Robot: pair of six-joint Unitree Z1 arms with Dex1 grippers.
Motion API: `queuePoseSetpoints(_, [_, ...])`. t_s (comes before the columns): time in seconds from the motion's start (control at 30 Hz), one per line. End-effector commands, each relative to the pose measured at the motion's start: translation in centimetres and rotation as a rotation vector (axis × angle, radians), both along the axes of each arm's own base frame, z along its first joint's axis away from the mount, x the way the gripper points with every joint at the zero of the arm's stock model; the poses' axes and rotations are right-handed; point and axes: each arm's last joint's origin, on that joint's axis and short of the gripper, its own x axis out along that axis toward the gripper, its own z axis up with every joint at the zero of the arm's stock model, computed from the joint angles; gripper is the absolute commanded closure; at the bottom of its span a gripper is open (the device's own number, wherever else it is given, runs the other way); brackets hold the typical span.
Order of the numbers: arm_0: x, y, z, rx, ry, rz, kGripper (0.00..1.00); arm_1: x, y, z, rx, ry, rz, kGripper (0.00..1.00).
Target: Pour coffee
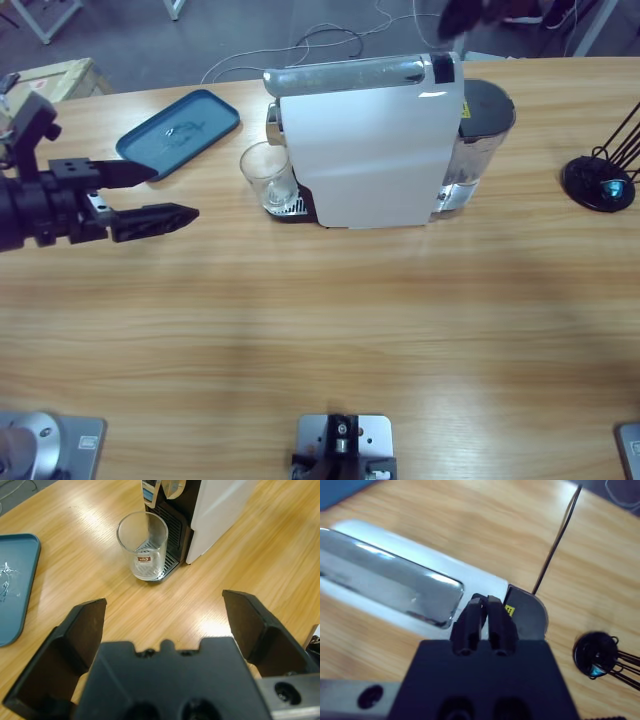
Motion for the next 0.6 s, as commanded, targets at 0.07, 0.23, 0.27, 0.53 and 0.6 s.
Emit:
queuePoseSetpoints(0.07, [-0.3, 0.2, -1.1, 0.031, 0.014, -0.002, 0.004, -3.5, -1.1, 2.0, 0.036, 0.001, 0.034, 0.0])
queuePoseSetpoints(0.23, [-0.5, 0.3, -1.2, 0.03, 0.015, -0.002, 0.004, -3.5, -1.1, 1.3, 0.025, 0.02, 0.035, 0.0])
queuePoseSetpoints(0.27, [-0.4, 0.2, -1.2, 0.031, 0.016, -0.002, 0.004, -3.5, -1.0, 1.2, 0.022, 0.024, 0.035, 0.0])
queuePoseSetpoints(0.53, [-0.4, 0.2, -1.4, 0.033, 0.023, -0.002, 0.004, -1.9, -0.3, 0.1, -0.064, -0.025, -0.008, 1.0])
queuePoseSetpoints(0.6, [-0.4, 0.2, -1.4, 0.035, 0.025, -0.002, 0.004, -1.4, 0.0, -0.1, -0.078, -0.023, -0.012, 1.0])
